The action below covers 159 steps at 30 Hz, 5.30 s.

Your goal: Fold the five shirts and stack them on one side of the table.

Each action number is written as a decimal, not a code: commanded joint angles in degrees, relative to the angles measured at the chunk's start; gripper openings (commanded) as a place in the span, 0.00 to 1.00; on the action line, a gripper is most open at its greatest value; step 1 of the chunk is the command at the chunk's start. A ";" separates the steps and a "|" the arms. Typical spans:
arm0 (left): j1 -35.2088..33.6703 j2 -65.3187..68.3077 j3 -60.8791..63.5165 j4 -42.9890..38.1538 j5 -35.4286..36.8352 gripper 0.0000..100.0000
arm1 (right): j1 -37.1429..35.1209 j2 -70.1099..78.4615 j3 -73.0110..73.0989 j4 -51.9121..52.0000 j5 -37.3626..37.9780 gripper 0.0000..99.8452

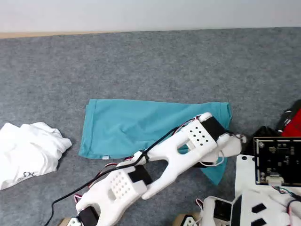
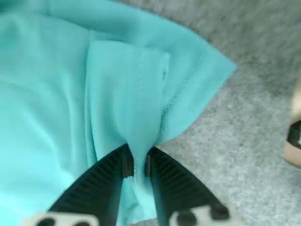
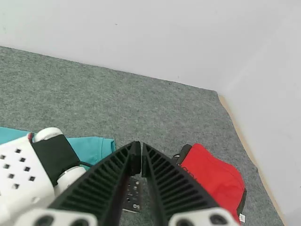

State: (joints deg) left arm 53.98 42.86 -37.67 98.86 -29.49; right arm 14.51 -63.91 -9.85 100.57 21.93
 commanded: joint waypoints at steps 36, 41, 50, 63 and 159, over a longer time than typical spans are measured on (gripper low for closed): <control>-1.58 -8.00 2.95 1.14 -0.18 0.04 | 0.66 0.04 0.00 2.15 -0.53 0.01; -1.58 -8.09 2.95 1.14 -0.18 0.02 | 0.66 0.04 0.00 2.15 -0.53 0.01; -1.49 -8.00 3.03 1.05 -0.18 0.01 | 0.66 0.04 0.00 2.15 -0.53 0.01; 0.53 -8.35 2.15 1.58 2.73 0.15 | 0.66 0.04 0.00 2.15 -0.53 0.01; -14.95 7.82 -31.43 1.76 3.16 0.10 | 0.66 0.04 3.43 2.15 -0.70 0.01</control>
State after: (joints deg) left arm 36.84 55.78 -70.02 98.77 -27.47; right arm 14.42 -63.91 -6.59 100.57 21.93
